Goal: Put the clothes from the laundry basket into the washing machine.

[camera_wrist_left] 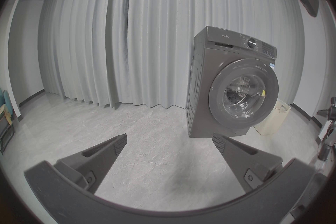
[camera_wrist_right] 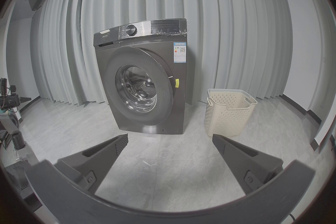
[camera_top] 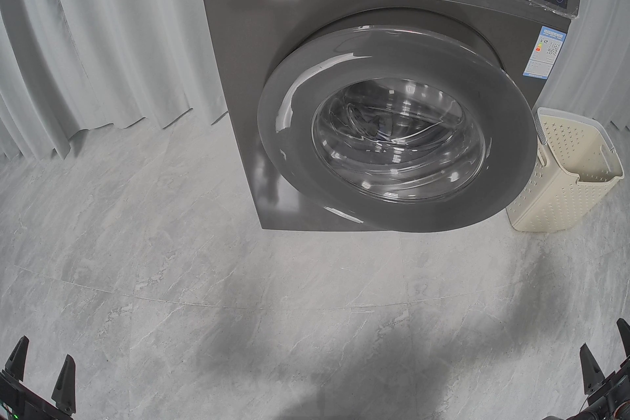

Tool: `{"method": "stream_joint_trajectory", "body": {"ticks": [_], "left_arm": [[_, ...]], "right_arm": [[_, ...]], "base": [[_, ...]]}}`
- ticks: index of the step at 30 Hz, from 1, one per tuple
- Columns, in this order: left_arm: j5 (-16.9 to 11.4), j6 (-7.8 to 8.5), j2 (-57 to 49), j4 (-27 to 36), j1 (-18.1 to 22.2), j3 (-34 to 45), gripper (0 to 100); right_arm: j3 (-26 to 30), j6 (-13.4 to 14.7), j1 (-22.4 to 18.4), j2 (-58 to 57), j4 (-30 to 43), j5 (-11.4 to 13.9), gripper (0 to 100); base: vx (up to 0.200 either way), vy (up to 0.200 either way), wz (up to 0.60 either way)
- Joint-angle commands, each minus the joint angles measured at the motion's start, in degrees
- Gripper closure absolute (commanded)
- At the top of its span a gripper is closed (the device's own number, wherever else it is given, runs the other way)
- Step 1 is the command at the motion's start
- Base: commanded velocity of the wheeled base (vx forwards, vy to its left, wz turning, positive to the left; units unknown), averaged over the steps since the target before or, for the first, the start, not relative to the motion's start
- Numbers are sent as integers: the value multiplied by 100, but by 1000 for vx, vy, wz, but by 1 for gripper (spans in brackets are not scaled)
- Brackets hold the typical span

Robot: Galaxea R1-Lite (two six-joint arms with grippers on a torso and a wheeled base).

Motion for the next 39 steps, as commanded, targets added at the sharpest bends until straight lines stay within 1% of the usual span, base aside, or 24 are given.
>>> {"method": "stream_joint_trajectory", "body": {"ticks": [1,3,4,12,20,23,29,32,33,35,36,37,39], "left_arm": [[-66,153,-204,106,-9,101,0],[-119,311,-204,159,-18,101,0],[-128,329,-204,176,-18,101,0],[-145,337,-204,185,-18,101,0],[-145,346,-204,176,-9,101,0],[-198,355,-204,176,-18,101,0],[-207,355,-204,176,-18,101,0],[-207,355,-204,176,-18,101,0],[-207,364,-204,176,-18,101,0],[-207,364,-204,176,-18,101,0],[-207,364,-204,176,-18,101,0],[-215,364,-204,176,-18,101,0],[-215,373,-204,176,-18,101,0]], "right_arm": [[101,5,1,-22,0,4,0],[101,-4,1,-22,0,4,0],[101,-4,1,-22,0,4,0],[101,-4,1,-22,0,4,0],[101,5,1,-22,0,4,0],[101,-4,1,-22,0,4,0],[101,-13,-26,-14,0,13,0],[101,22,-8,-22,0,57,0],[92,40,-8,-22,-105,74,0],[-250,84,1,-66,-343,153,0],[-699,172,27,22,-431,285,0],[-997,216,27,197,-387,417,0],[-1252,233,27,857,-237,733,0]], "base": [[0,0,0],[0,0,0],[0,0,0],[0,0,0],[0,-200,0],[0,-200,0],[0,-200,0],[0,-200,0],[0,-200,0],[0,-200,0],[0,-200,0],[0,0,0],[0,0,0]]}}
